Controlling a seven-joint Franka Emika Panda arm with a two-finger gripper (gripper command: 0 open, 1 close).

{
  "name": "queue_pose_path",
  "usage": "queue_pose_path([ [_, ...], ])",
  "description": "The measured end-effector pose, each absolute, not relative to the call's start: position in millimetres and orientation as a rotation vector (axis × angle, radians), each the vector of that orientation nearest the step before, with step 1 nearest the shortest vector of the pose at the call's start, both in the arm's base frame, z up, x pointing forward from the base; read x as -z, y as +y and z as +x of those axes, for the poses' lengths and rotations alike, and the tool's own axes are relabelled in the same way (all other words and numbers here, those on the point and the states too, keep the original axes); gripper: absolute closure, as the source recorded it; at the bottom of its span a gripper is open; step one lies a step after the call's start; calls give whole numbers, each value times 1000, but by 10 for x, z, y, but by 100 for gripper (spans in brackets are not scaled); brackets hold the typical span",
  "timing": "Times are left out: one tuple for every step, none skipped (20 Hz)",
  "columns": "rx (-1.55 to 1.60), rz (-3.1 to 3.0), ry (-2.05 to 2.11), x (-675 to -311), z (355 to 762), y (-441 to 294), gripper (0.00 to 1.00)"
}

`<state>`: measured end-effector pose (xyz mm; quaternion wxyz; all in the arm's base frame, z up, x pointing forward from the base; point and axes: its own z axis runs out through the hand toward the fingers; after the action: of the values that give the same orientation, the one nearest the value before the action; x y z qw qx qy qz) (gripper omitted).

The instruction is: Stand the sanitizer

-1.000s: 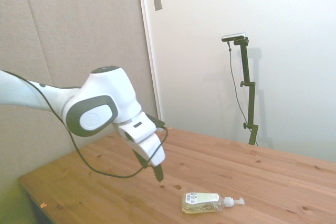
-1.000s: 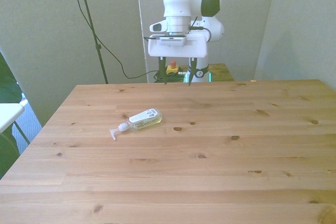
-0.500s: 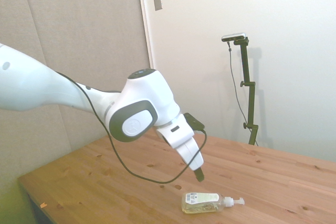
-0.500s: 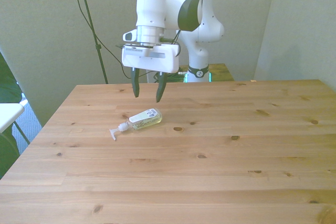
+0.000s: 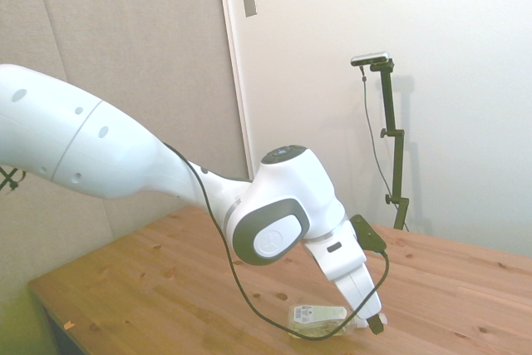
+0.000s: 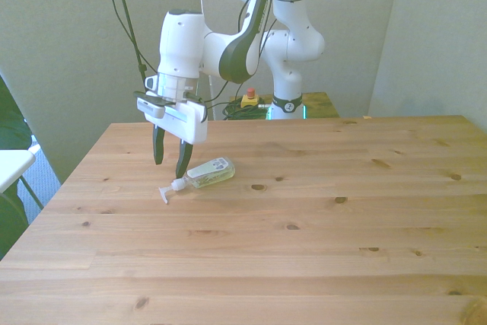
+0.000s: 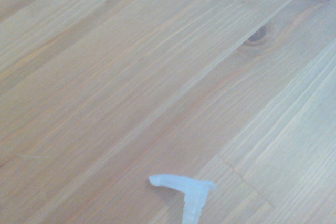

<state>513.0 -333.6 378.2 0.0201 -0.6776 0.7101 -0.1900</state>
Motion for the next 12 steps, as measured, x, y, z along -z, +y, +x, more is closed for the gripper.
queue_pose_path([
  [587, -2097, 2208, -3745, 5176, -3358, 0],
  [587, -2096, 2210, -3717, 5221, -3374, 0],
  [586, -2100, 2211, -3689, 5262, -3384, 0],
  [585, -2103, 2211, -3662, 5299, -3389, 0],
  [580, -2104, 2213, -3627, 5323, -3394, 0],
  [572, -2103, 2217, -3591, 5338, -3398, 0],
  [565, -2099, 2222, -3555, 5347, -3403, 0],
  [558, -2100, 2225, -3524, 5351, -3405, 0],
  [555, -2101, 2227, -3500, 5359, -3409, 100],
  [553, -2101, 2227, -3490, 5364, -3411, 100],
  [552, -2101, 2228, -3482, 5370, -3414, 100],
  [550, -2101, 2228, -3476, 5373, -3417, 100],
])
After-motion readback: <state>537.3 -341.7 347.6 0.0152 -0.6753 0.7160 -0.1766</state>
